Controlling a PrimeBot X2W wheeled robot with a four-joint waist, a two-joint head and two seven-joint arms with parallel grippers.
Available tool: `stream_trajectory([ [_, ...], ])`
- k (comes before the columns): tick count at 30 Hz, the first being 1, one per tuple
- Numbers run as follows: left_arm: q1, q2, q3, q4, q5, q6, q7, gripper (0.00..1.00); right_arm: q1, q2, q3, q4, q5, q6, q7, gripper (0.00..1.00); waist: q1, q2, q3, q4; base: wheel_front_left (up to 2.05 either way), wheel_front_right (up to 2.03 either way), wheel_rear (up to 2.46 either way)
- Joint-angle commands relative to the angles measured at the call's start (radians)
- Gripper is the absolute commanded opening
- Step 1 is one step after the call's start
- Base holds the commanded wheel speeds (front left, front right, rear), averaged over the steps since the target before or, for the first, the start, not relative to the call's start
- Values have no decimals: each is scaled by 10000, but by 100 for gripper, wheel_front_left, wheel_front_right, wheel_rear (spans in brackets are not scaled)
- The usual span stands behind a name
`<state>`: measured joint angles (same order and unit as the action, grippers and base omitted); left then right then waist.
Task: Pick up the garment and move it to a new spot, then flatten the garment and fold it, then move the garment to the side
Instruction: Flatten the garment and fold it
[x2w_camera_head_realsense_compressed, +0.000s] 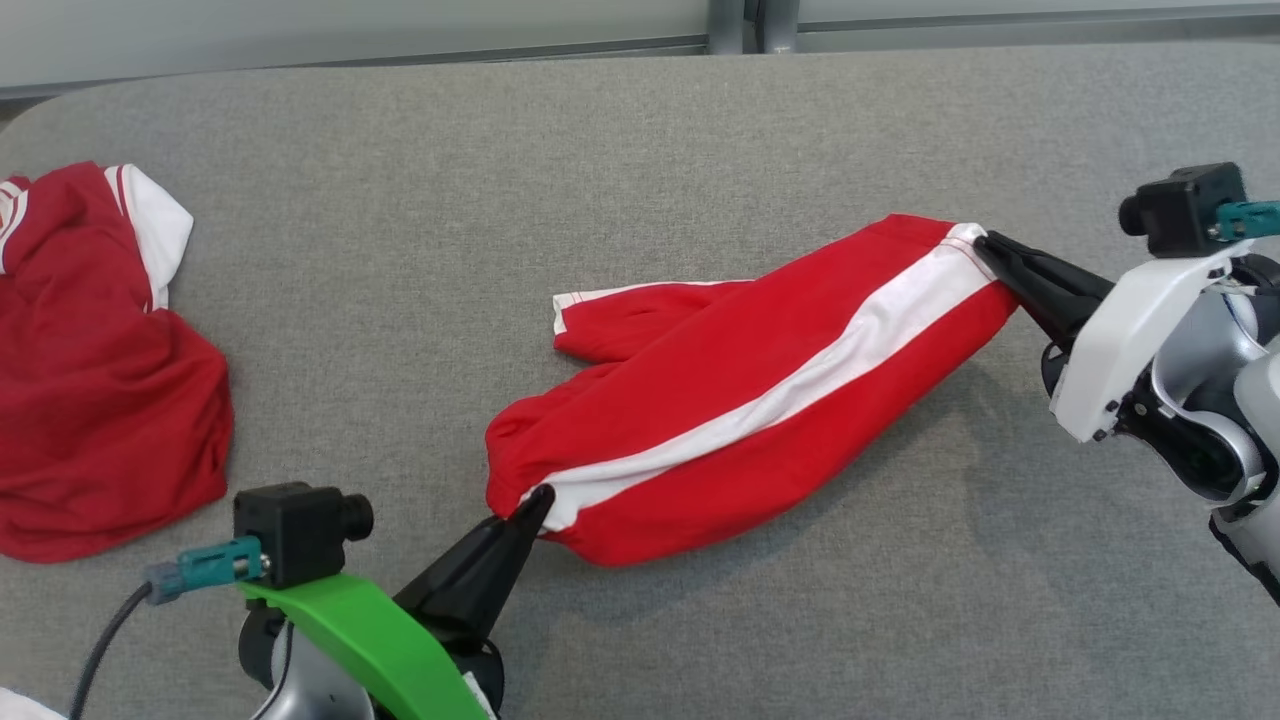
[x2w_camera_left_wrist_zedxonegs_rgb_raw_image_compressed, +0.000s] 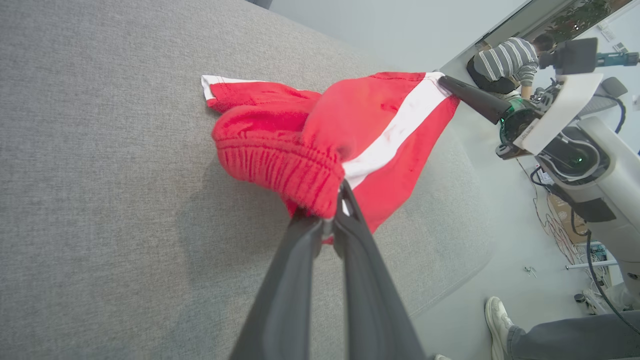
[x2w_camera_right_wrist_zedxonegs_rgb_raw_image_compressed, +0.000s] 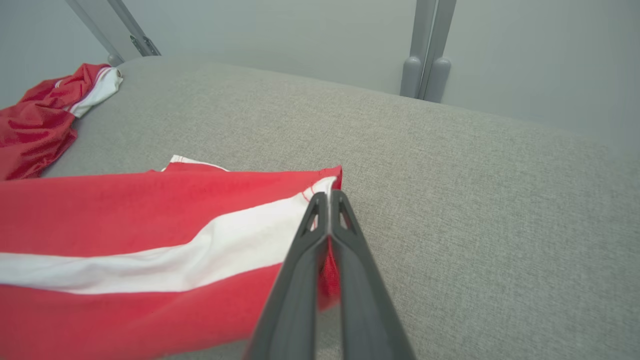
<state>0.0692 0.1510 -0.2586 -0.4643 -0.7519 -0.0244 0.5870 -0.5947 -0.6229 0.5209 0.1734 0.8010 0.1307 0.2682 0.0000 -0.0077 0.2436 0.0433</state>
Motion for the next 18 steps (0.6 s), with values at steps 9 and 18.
stream_trajectory([
  [9, -29, 855, 1301, -1818, -1209, 445, 1055, 0, 2512, -102, -3025, -2960, 2188, 1, 57, 0, 0, 77, -854, -686, 0, 0, 0],
  [18, -604, 1678, 2548, -3398, -2254, 1064, 2195, 0, 3954, 181, -5327, -5892, 4058, 1, 845, 0, 0, 77, -590, -1418, 0, 0, 0],
])
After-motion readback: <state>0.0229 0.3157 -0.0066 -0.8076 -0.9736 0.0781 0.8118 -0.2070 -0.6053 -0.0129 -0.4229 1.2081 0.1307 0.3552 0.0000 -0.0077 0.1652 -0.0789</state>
